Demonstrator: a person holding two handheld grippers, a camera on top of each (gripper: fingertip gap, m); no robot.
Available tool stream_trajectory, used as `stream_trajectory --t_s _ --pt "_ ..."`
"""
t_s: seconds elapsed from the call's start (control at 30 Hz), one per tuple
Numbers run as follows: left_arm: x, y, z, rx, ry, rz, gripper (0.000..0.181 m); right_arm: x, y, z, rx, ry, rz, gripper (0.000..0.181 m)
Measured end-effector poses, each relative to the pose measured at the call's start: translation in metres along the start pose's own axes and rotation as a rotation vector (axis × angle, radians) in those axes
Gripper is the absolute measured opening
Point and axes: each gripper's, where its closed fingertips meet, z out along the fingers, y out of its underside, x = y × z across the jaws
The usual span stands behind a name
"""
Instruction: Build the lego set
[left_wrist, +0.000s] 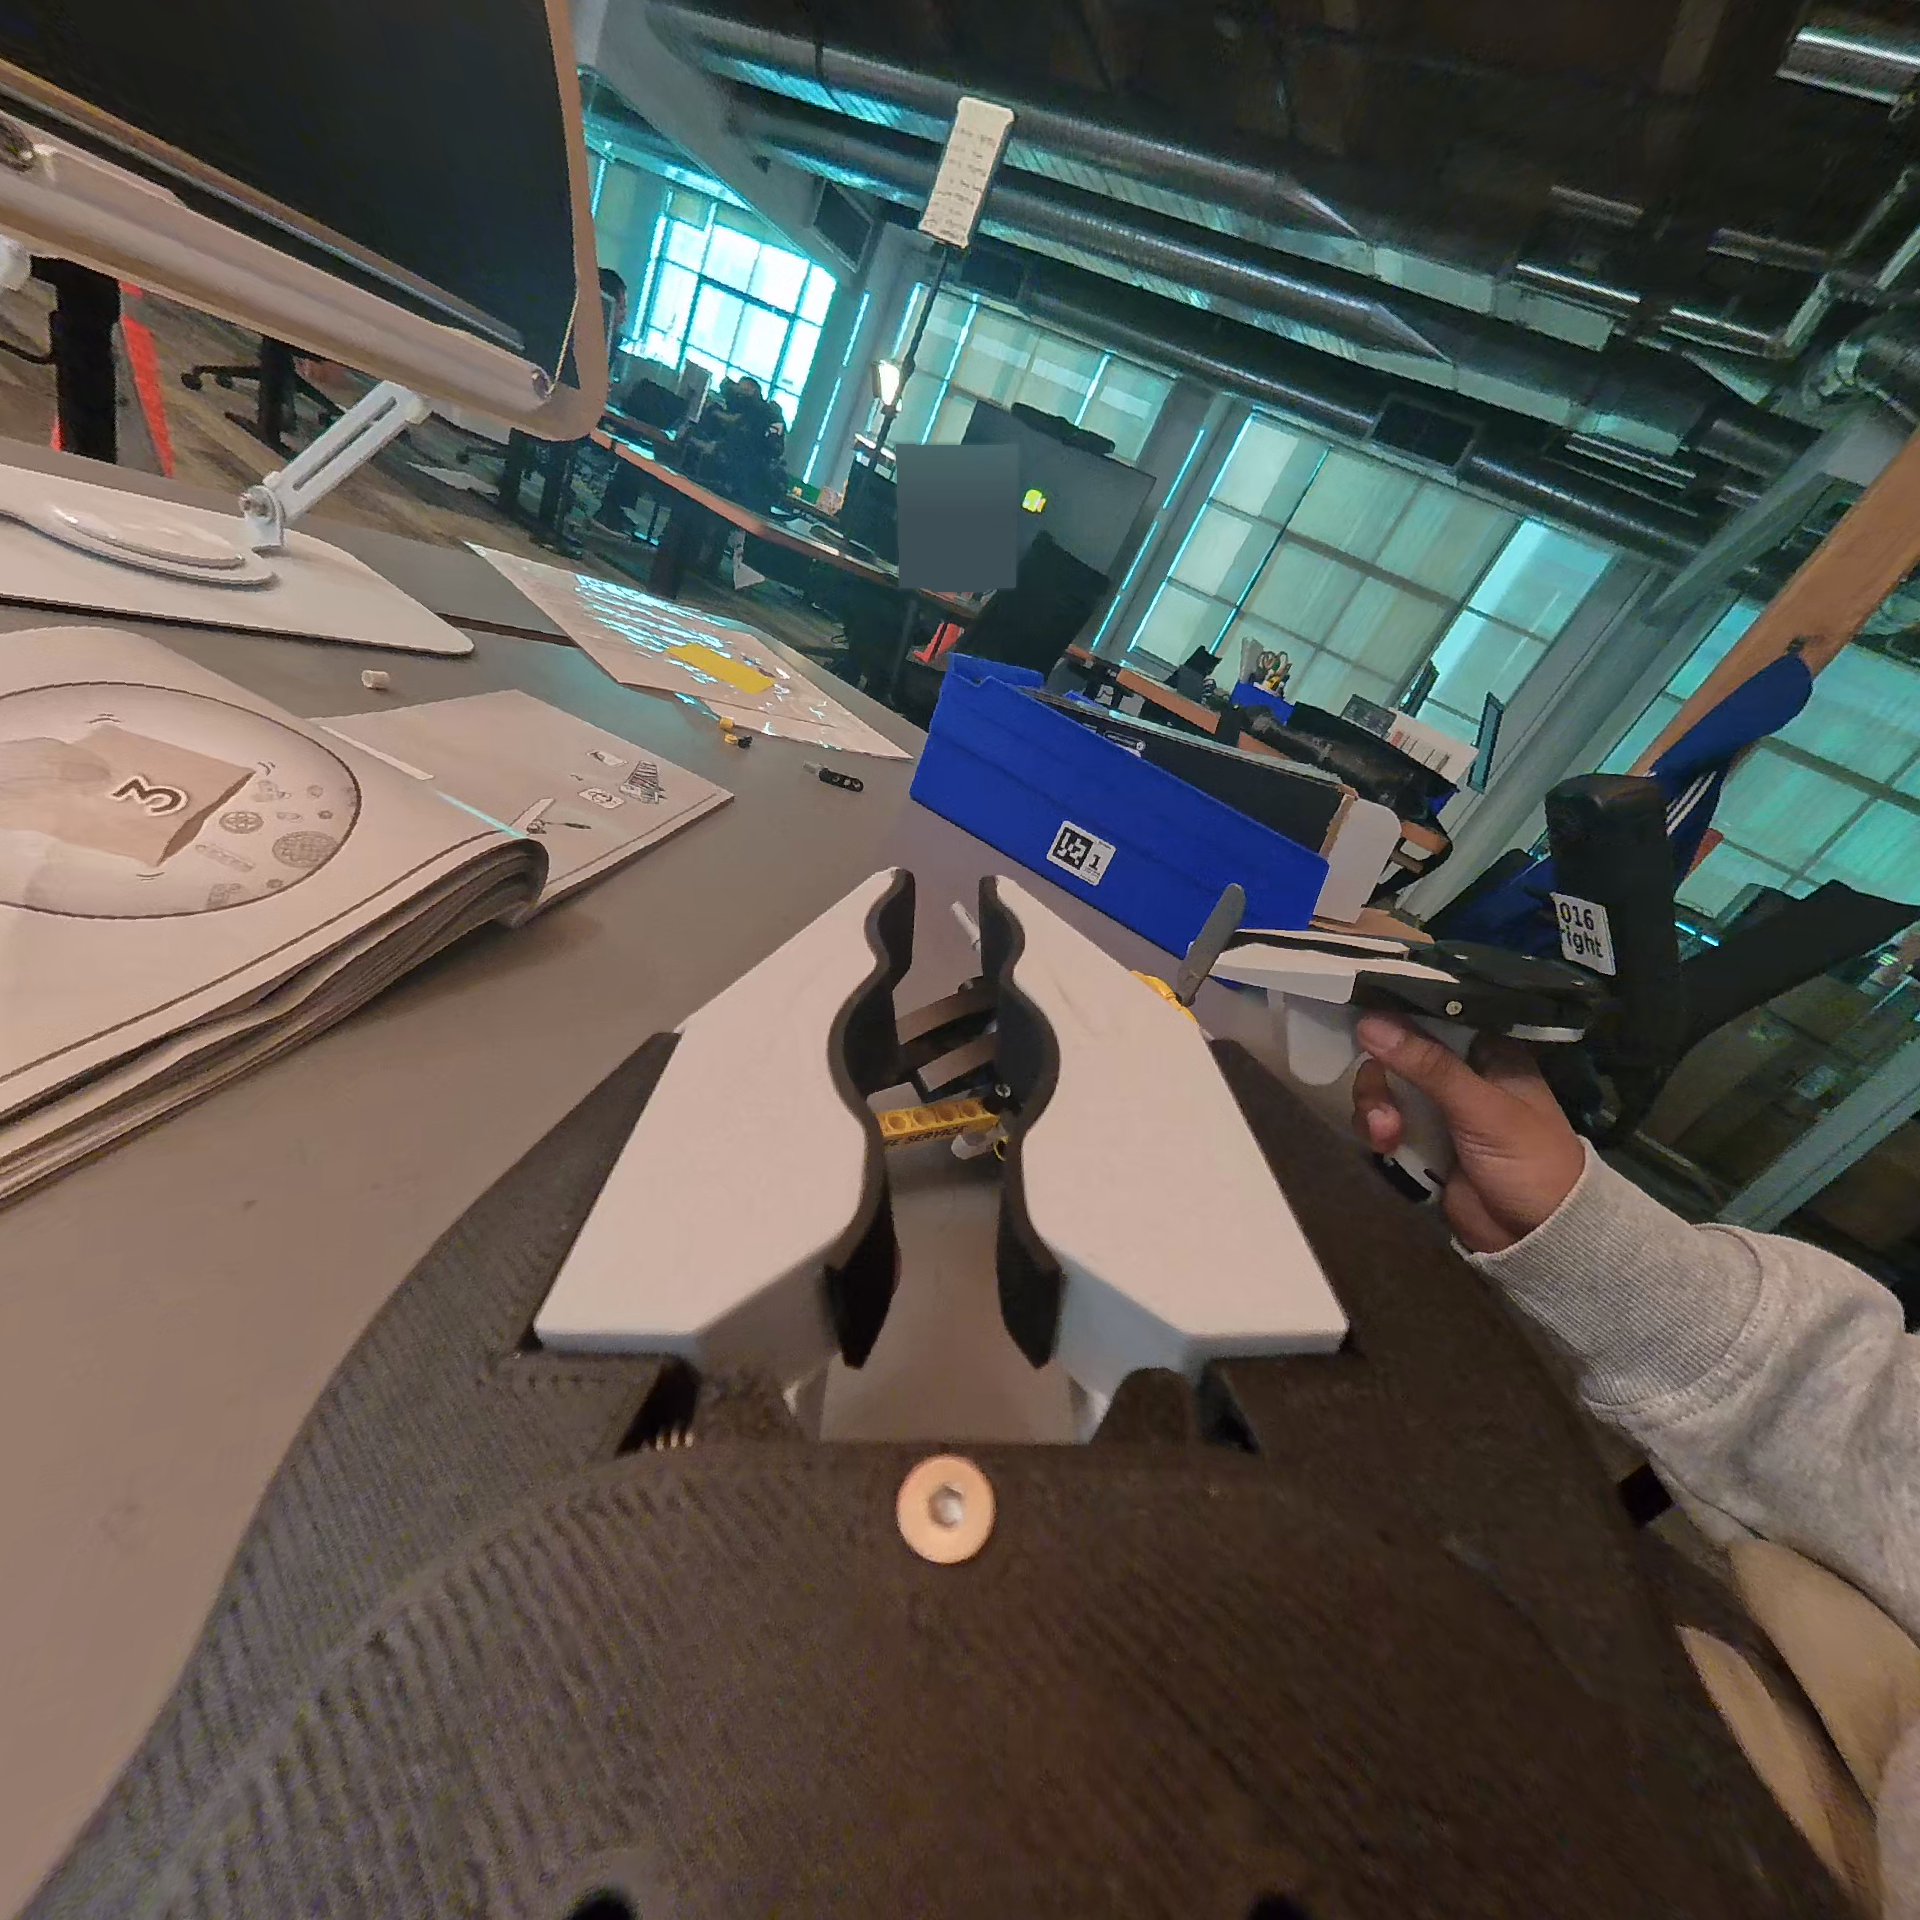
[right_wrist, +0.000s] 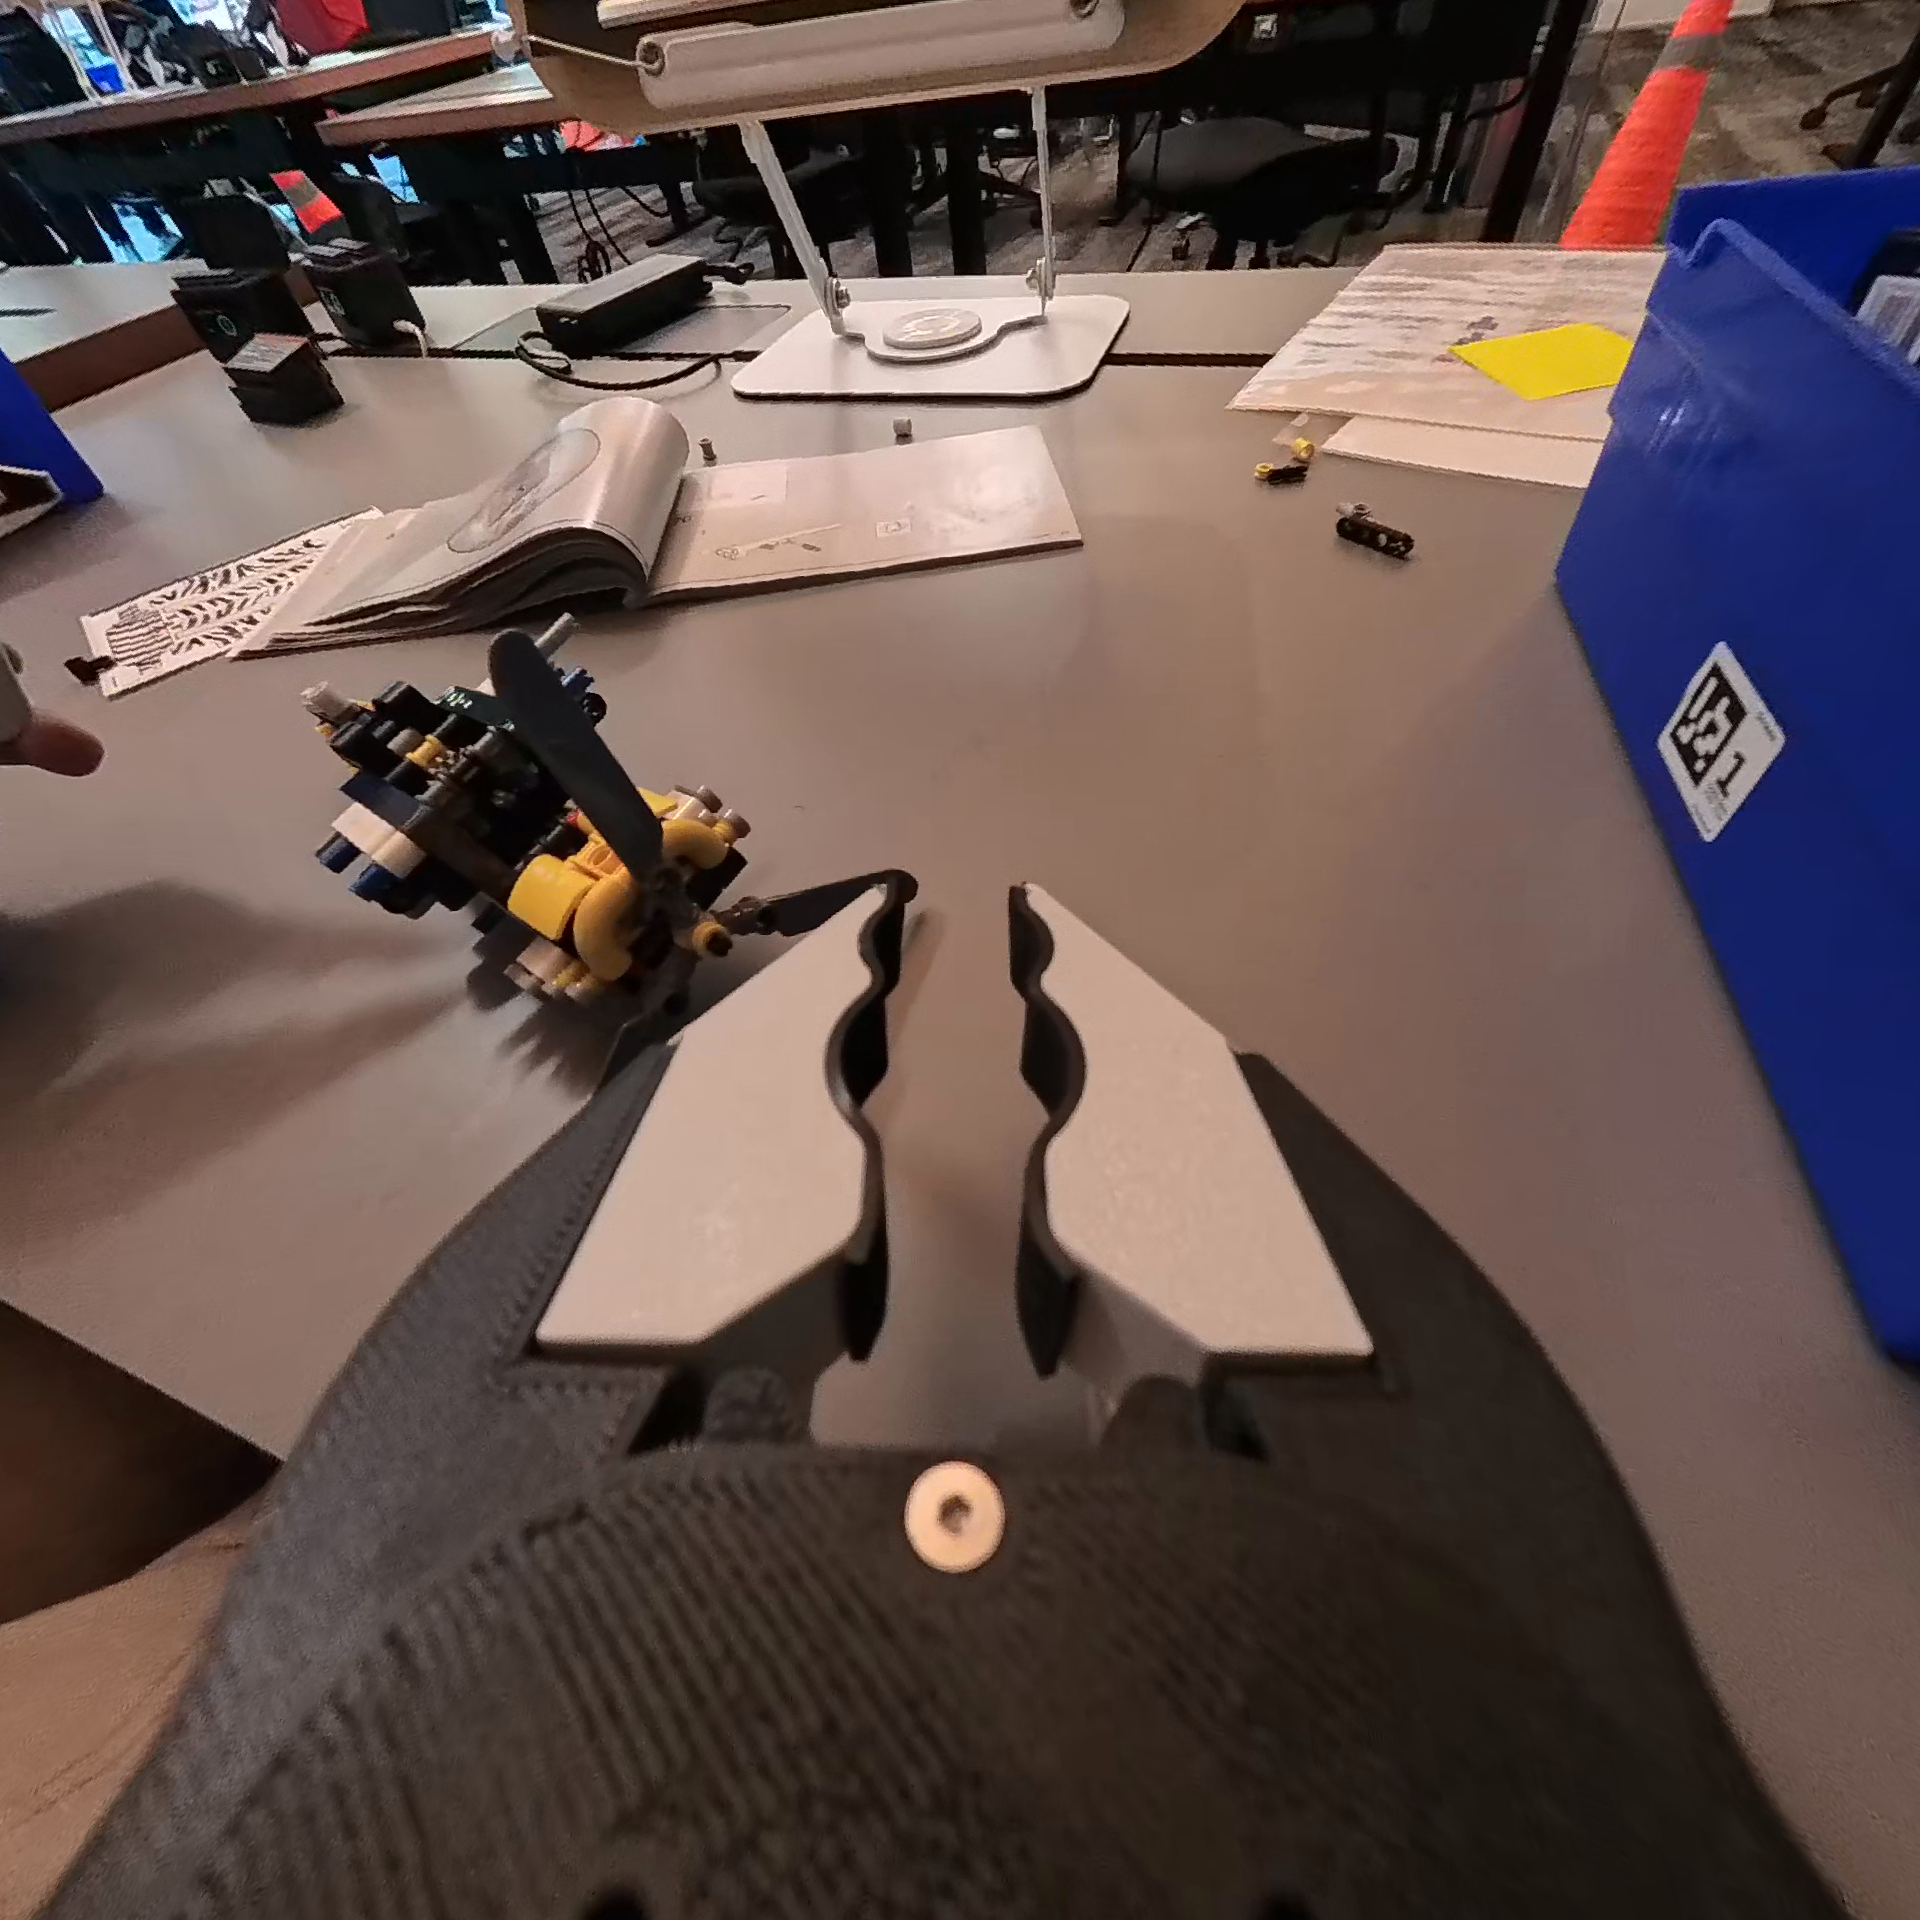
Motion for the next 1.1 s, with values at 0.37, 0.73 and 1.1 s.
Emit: stream_trajectory --t_s 0.37,0.73,1.1 --pt "0.000 0.000 0.000 -0.001 0.000 0.002 0.010 -0.030 0.009 0.001 -0.091 -0.317 0.083 0.035" --pt "-0.001 0.001 0.001 -0.005 0.000 -0.008 0.010 -0.047 0.004 -0.003 -0.077 -0.488 0.203 0.024" --pt "-0.002 0.001 0.001 -0.005 0.003 -0.019 0.011 -0.050 0.019 0.007 -0.182 -0.429 0.130 0.023"
